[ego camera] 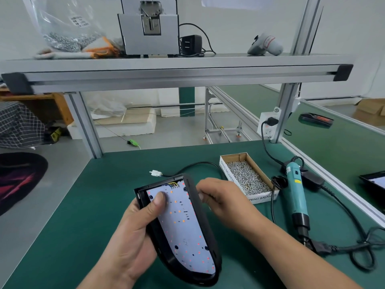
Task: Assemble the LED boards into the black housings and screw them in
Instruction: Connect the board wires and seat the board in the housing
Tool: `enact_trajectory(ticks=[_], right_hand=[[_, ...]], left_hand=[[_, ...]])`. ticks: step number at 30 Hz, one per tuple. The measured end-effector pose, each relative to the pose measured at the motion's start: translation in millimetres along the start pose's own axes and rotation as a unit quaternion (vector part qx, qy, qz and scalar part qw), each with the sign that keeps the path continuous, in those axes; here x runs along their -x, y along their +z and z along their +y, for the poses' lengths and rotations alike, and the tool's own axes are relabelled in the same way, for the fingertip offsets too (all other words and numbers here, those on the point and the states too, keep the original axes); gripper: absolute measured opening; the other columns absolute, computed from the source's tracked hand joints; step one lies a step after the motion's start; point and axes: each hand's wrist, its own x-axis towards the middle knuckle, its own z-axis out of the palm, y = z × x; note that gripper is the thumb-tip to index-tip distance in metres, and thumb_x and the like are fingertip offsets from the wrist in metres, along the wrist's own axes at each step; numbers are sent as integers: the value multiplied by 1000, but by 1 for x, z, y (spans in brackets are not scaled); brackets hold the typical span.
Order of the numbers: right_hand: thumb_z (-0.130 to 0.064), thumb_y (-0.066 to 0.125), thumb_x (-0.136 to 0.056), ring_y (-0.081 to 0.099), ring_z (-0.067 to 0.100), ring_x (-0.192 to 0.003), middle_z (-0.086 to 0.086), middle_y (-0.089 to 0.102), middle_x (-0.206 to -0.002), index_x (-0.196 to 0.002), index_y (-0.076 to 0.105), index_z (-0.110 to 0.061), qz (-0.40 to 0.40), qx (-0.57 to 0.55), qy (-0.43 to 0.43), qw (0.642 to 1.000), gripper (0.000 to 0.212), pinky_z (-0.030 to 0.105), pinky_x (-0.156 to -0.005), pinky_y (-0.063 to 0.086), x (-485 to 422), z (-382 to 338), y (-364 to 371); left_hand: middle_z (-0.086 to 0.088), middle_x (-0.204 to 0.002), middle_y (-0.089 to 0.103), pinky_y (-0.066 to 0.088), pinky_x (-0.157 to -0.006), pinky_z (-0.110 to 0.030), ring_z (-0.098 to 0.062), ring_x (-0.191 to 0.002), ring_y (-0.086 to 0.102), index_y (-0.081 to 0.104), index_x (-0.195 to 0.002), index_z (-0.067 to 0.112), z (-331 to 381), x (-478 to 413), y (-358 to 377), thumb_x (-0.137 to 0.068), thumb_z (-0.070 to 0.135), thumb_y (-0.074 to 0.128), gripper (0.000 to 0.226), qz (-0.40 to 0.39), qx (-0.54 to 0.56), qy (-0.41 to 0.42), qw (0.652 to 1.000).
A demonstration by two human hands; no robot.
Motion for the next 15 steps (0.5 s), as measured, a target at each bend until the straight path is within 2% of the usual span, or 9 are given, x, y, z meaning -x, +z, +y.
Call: enact_trajectory(ticks=[3, 7, 10, 12, 15], right_hand=[[-17, 61, -103, 52, 13, -74, -14, 53, -79, -90, 61, -21, -9, -2, 0, 1000, 14, 35, -68, 47, 1, 4, 1], [-18, 62, -104, 60, 19, -82, -5, 63, -85, -96, 67, -17, -31, -7, 26, 999, 10, 42, -75, 50, 2, 13, 0], [-25, 62, -105, 58, 15, -83, -8, 62, -85, -96, 66, -22, -36, 13, 21, 999, 10, 42, -74, 50, 3, 16, -3], [-29, 61, -103, 53, 14, -86, -12, 60, -81, -97, 66, -26, -19, 56, -2, 998, 9, 40, -72, 48, 1, 12, -5], [-25, 64, -102, 52, 15, -97, -11, 62, -89, -104, 70, -24, -35, 46, -1, 998, 6, 40, -84, 47, -1, 5, -4]], left_hand=[[-22, -125, 75, 62, -87, -50, -35, -106, 76, 78, -119, 8, 0, -2, 0, -73, 30, 84, 51, -5, -6, -4, 1000], [-23, -130, 73, 62, -87, -50, -36, -110, 75, 77, -122, 9, -6, -4, -5, -71, 33, 85, 57, 3, -3, -30, 1000], [-20, -132, 72, 63, -86, -49, -35, -114, 75, 78, -123, 11, -5, -5, -7, -56, 39, 102, 76, -3, 6, -56, 998], [-17, -135, 71, 63, -91, -48, -33, -119, 73, 78, -125, 12, -4, -7, -11, -48, 45, 107, 89, -2, 17, -51, 999], [-17, -138, 70, 62, -94, -46, -34, -125, 70, 77, -126, 11, -8, -9, -11, -53, 47, 105, 86, -10, 19, -50, 998]])
